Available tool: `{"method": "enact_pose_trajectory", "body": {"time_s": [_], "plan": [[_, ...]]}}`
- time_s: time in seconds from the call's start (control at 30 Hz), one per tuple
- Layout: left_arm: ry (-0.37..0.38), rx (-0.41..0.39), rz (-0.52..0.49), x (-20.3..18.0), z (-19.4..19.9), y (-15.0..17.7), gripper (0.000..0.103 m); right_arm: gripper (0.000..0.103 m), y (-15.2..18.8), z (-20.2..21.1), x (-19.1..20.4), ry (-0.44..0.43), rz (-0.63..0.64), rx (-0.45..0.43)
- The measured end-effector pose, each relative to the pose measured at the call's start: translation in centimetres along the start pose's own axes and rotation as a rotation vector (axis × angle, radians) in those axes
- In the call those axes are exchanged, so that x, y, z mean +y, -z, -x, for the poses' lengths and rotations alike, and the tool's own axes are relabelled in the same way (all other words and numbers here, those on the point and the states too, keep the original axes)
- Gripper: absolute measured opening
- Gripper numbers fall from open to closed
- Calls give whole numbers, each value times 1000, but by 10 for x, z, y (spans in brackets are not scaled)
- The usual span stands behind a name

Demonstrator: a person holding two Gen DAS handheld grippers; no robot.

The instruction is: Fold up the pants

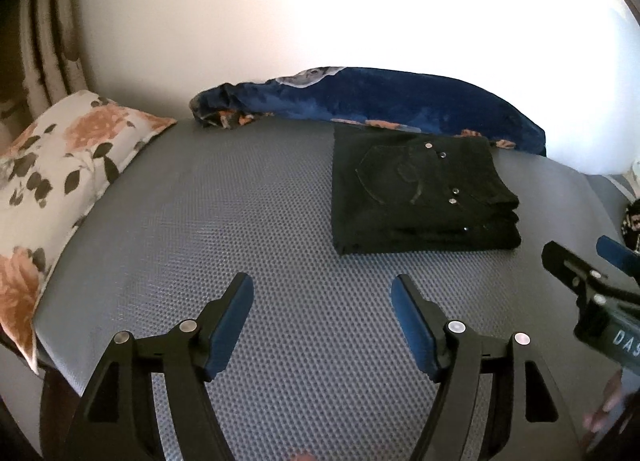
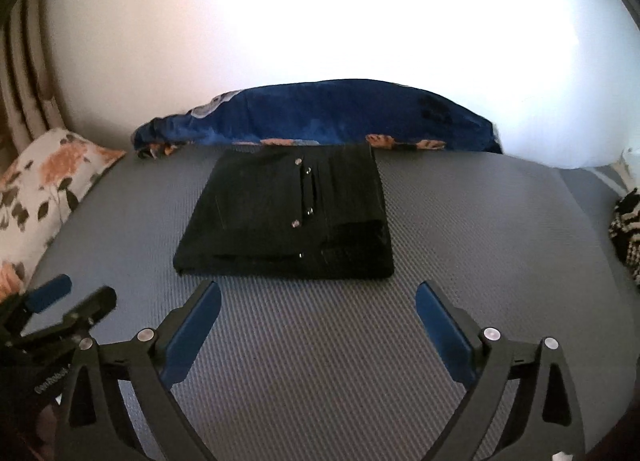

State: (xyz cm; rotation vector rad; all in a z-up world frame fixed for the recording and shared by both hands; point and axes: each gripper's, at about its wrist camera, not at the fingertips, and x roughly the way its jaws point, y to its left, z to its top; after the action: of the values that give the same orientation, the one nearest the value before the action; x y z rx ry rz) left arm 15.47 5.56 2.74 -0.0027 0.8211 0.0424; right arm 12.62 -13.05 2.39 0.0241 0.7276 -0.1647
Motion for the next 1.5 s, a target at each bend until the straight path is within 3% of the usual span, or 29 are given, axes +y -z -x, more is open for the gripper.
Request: {"method": "enact_pose_trajectory", "body": {"time_s": [0.5, 1.5], "plan": [[11, -23, -25, -8, 23, 14, 72, 101, 21, 10, 2, -15, -34, 59], [18, 15, -18, -11, 8, 28, 72, 101, 28, 6, 10, 2, -2, 82]]}}
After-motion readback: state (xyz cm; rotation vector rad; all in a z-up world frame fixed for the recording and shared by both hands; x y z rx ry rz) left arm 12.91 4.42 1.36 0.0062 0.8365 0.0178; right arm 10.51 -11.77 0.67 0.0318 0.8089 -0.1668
